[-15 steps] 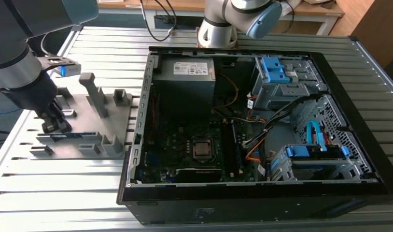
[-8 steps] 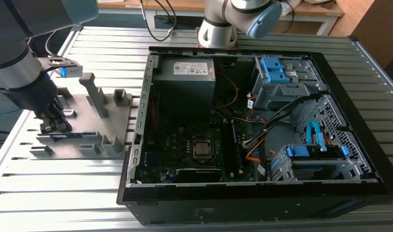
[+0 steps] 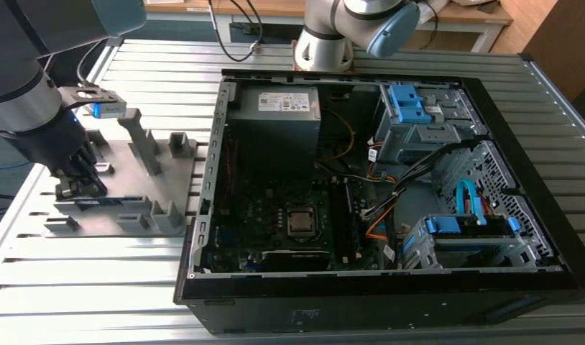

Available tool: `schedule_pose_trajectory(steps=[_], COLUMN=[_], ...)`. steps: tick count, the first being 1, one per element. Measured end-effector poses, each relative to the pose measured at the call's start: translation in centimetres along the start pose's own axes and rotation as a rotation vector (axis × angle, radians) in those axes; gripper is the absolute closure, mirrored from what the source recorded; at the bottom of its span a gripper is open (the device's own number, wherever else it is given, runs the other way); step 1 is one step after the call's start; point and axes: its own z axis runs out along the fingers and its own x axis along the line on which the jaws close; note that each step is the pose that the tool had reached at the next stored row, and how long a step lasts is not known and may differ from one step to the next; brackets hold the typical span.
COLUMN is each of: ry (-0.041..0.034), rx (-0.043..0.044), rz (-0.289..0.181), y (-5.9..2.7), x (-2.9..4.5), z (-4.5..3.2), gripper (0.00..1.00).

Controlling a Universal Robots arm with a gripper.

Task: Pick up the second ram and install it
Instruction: 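Pick up the second ram and move it above second insertion slot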

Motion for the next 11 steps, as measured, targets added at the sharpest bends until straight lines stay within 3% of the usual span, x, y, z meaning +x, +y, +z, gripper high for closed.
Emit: schedule_pose_trajectory(steps=[11], ry=[0.0007], rx=[0.0019], rz=[0.073], y=[0.00], x=[0.00], z=[0.01], gripper=[0.90])
